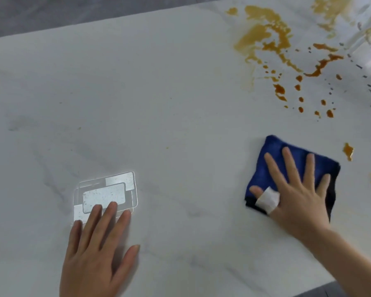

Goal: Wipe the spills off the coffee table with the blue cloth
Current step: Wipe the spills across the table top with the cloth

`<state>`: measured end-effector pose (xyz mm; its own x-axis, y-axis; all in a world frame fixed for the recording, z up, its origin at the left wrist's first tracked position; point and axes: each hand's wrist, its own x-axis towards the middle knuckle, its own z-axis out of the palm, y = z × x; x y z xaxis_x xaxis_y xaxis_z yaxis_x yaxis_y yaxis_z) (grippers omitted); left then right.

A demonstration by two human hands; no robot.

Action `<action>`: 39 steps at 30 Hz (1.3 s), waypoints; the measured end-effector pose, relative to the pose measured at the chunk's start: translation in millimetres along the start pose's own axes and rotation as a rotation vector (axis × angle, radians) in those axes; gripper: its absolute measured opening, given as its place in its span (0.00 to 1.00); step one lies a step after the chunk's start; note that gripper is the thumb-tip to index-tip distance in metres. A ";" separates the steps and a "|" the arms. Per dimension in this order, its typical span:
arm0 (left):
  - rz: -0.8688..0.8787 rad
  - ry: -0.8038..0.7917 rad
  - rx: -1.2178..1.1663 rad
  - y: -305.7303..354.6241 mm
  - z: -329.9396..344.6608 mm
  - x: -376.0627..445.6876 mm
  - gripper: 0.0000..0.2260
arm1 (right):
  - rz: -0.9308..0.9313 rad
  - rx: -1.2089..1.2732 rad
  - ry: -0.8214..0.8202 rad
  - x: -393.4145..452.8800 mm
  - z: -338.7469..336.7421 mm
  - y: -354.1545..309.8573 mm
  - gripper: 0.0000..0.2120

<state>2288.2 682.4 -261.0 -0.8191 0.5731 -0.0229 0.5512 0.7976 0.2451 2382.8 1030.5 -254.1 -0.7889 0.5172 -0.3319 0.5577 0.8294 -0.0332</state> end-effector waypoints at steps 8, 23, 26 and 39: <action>-0.006 -0.009 0.032 1.3 0.4 -0.2 0.29 | -0.224 -0.049 0.019 -9.0 3.2 -33.0 0.35; -0.070 -0.081 0.031 7.5 -5.3 -0.9 0.33 | 0.020 0.011 -0.018 -58.4 13.3 27.6 0.38; -0.078 -0.097 0.043 7.5 -4.7 -0.7 0.33 | -0.108 -0.029 -0.042 -93.9 20.5 5.9 0.37; -0.088 -0.086 0.025 10.6 -7.4 0.2 0.35 | -0.248 -0.050 0.054 -58.5 15.8 -22.1 0.33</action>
<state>2292.7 689.5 -251.2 -0.8486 0.5136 -0.1269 0.4821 0.8495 0.2144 2420.8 978.6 -248.8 -0.9133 0.3064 -0.2685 0.3334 0.9408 -0.0605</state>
